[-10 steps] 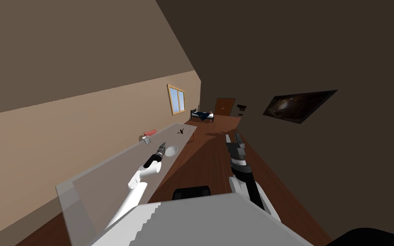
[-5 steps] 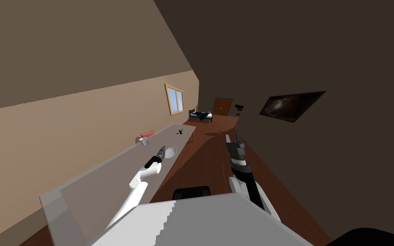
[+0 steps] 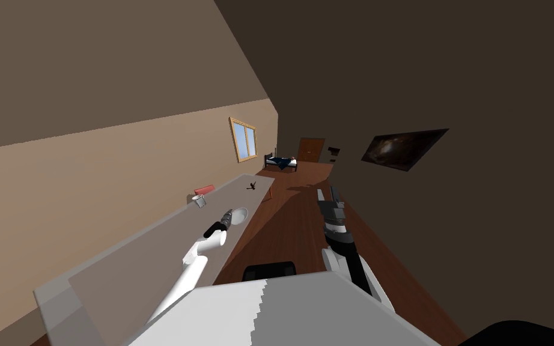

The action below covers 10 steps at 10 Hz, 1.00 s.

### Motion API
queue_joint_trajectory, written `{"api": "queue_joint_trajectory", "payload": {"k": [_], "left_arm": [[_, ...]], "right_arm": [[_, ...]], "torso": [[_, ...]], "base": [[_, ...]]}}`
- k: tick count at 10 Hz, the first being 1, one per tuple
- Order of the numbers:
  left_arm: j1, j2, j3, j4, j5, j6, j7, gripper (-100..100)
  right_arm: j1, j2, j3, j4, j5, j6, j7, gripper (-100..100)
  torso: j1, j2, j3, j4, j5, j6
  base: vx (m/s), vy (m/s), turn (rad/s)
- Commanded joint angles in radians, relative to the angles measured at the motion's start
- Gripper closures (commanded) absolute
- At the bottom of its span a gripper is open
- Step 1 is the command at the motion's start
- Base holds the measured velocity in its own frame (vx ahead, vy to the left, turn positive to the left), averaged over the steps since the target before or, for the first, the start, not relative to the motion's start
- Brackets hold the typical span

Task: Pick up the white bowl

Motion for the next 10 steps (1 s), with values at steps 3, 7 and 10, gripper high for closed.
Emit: {"api": "queue_joint_trajectory", "payload": {"k": [3,7,10], "left_arm": [[-0.011,0.014,0.006,0.109,0.033,0.021,-0.007,-100],[-0.017,0.022,0.010,0.221,0.066,0.033,-0.014,-100],[-0.012,0.018,0.009,0.305,0.091,0.040,-0.017,-100]], "right_arm": [[0.000,0.000,0.000,0.000,0.000,0.000,0.000,0],[0.000,0.000,0.000,0.000,0.000,0.000,0.000,0],[0.000,0.000,0.000,0.000,0.000,0.000,0.000,0]], "torso": [[0.001,-0.002,-0.001,-0.001,0.000,0.000],[0.001,-0.003,-0.002,-0.001,0.000,0.000],[-0.001,-0.003,-0.002,-0.001,0.000,0.000]], "base": [[0.059,0.042,-0.099],[0.058,0.037,-0.086],[0.074,0.025,-0.081]]}}
